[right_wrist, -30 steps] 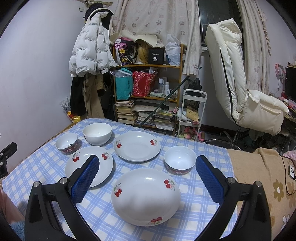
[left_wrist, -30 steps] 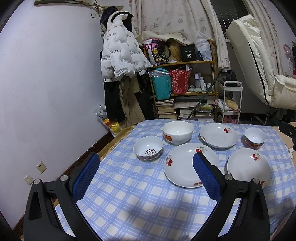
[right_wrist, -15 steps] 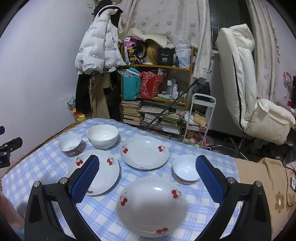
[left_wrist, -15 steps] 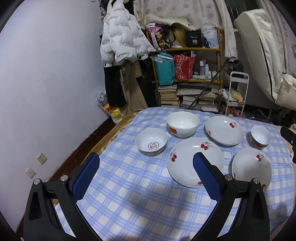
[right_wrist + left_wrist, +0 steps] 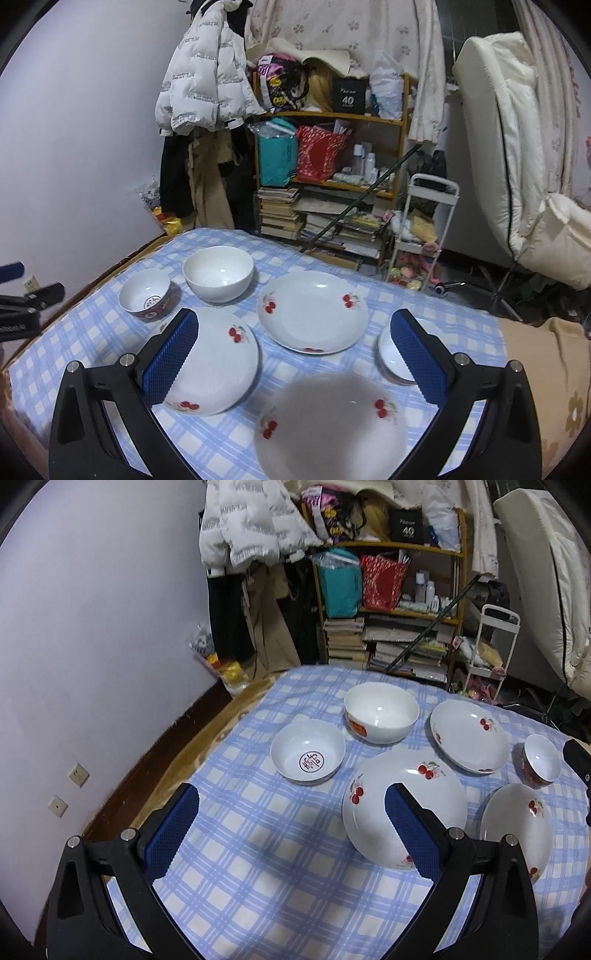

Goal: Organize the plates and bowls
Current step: 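Move the left tool to the large cherry plate rim while the right tool approaches its other side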

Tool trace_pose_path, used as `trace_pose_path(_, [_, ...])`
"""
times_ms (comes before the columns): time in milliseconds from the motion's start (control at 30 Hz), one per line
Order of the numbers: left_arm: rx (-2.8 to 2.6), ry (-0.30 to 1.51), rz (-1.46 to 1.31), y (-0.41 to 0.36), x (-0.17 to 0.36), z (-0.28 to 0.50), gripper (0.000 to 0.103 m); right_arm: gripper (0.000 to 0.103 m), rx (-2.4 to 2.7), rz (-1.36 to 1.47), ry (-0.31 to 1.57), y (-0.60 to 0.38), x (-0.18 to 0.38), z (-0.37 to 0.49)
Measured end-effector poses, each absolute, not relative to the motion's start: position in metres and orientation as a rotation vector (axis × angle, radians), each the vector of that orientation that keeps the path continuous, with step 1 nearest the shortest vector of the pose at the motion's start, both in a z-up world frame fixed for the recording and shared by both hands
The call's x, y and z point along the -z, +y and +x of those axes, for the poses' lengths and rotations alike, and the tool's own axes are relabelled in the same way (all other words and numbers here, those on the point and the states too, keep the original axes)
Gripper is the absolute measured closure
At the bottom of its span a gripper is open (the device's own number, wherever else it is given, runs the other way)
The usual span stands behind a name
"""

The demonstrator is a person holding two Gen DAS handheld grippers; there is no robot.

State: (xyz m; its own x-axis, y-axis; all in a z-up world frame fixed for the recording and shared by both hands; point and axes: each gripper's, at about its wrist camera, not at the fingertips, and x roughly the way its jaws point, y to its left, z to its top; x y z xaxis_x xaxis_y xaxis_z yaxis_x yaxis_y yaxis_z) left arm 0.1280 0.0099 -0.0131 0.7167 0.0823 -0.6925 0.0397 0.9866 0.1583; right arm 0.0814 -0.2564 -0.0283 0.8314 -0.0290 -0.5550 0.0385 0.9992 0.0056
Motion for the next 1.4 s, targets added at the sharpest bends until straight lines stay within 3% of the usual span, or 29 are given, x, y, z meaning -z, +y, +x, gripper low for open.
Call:
trace_pose_path(367, [-0.051,0.913,0.092,0.012,0.059,0.172,0.004,0.000,0.015,0.049,0.724,-0.249,0.065,0.139])
trace_pose_path(567, [-0.083,0.966,0.084,0.015,0.084,0.187,0.004,0.008,-0.026,0.076,0.821,-0.246,0.092,0.168])
trace_pose_path(633, [-0.083,0.990,0.081,0.015,0.094,0.192,0.004,0.016,-0.035,0.069,0.841,-0.244,0.101,0.176])
trace_pose_path(1300, [-0.017,1.163,0.068,0.004,0.157,0.221,0.004,0.022,-0.099,0.058,1.015,-0.230,0.173,0.216])
trace_pose_path(1400, [0.006,1.173,0.068,0.002,0.160,0.222,0.005,0.036,-0.122,0.064,1.036,-0.229,0.177,0.219])
